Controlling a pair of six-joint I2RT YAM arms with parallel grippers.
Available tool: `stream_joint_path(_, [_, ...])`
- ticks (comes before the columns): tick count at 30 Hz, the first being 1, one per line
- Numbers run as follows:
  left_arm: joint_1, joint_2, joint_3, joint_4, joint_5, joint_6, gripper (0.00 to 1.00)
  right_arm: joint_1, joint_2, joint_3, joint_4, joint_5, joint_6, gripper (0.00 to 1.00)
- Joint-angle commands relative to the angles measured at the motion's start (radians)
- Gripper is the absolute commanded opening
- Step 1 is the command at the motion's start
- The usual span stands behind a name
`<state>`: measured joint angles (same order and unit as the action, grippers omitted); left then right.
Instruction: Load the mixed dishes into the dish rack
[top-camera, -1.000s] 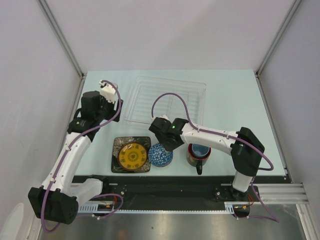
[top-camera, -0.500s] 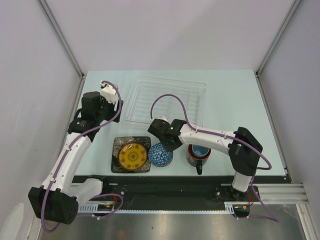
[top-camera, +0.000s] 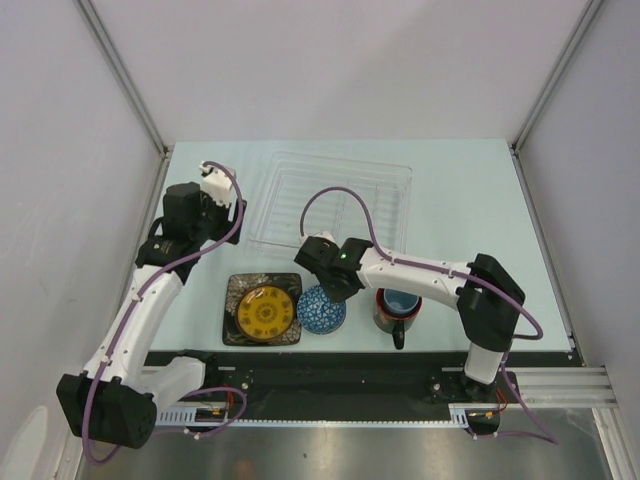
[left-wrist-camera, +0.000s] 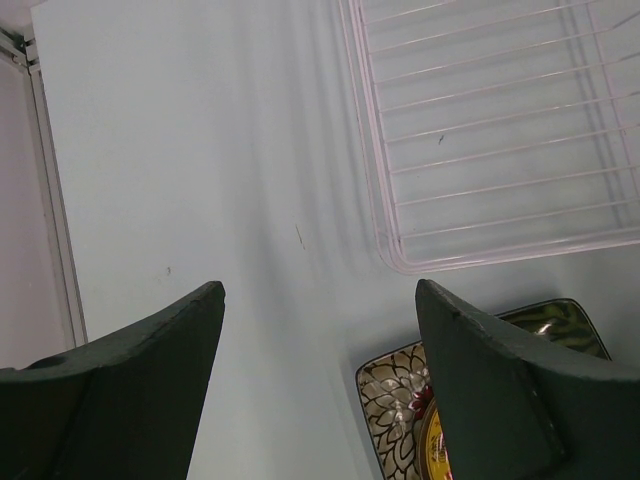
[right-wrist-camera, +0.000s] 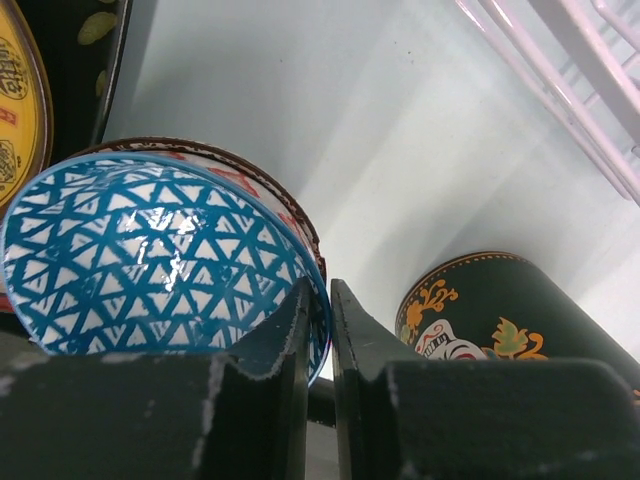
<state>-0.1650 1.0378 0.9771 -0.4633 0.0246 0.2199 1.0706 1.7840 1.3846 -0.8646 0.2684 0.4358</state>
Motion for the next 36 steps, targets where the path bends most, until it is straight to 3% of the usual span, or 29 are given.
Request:
stream_joint_path(1, [0.005, -0.015, -0.005, 0.038, -0.006, 0.010, 0.82, 0.003, -0.054, 0.024, -0.034, 0.043, -0.002, 0.09])
stream_joint_path(7, [0.005, -0.010, -0.002, 0.038, 0.001, 0.003, 0.82, 0.003, -0.098, 0.036, -0.039, 0.043, -0.011, 0.00])
stream_joint_path(11, [0.005, -0.008, -0.005, 0.041, 0.000, 0.003, 0.82, 0.002, -0.161, 0.073, -0.030, 0.020, -0.032, 0.00])
stream_joint_path(15, [0.005, -0.010, -0.012, 0.043, -0.002, 0.003, 0.83, -0.063, -0.205, 0.196, -0.060, -0.015, -0.049, 0.00])
stream_joint_path(19, [0.005, -0.013, -0.017, 0.046, 0.001, -0.001, 0.82, -0.205, -0.210, 0.382, -0.141, 0.007, -0.062, 0.00])
stream_joint_path(25, [0.005, 0.022, -0.035, 0.097, -0.015, -0.014, 0.82, -0.372, -0.042, 0.646, -0.307, 0.329, -0.071, 0.00])
stream_joint_path(29, [0.022, 0.126, 0.021, 0.150, -0.022, -0.016, 0.82, -0.469, 0.046, 0.763, -0.318, 0.388, -0.071, 0.00])
stream_joint_path(36, [0.042, 0.361, 0.237, 0.187, -0.006, -0.048, 0.82, -0.529, 0.219, 0.908, -0.388, 0.463, -0.056, 0.00])
